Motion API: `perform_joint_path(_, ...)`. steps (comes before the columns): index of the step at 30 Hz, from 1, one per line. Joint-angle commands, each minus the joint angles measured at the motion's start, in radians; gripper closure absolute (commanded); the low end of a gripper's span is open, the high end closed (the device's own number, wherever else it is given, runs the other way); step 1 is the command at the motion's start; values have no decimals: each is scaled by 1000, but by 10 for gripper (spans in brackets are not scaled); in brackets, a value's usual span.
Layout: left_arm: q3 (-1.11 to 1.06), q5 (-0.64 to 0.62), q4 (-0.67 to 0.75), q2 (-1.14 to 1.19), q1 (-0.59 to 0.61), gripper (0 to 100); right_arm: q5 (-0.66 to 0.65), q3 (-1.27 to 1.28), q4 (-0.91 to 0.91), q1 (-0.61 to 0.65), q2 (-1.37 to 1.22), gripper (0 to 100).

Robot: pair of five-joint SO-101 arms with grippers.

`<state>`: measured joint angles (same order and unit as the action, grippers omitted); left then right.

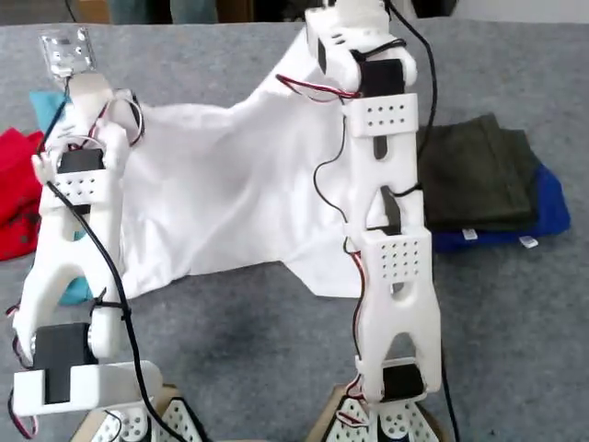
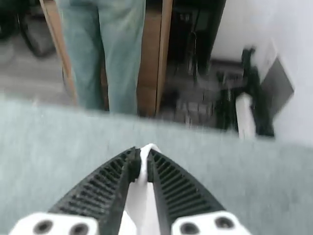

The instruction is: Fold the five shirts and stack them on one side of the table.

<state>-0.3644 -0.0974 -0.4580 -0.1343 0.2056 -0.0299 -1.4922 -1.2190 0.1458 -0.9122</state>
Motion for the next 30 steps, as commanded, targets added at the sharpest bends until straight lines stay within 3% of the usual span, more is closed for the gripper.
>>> perform_joint_path(1,-10,6,-183,-91,-8,971,-14,-142,-328,8,39,984)
perform_joint_path(4,-84,8,-324,-143,-25,971,-48,-182,-560,15,42,985)
perform_joint_path(9,-272,104,-440,-238,-117,971,-35,-24,-554,3,110,985)
perform_joint_path(20,-562,120,-440,-376,-82,971,-91,960,-548,54,642,985)
perform_joint_path(26,-647,114,-439,-379,-139,971,-109,1247,-548,3,871,985)
perform_joint_path(30,-647,118,-437,-373,-39,971,-164,1405,-548,-37,1030,985)
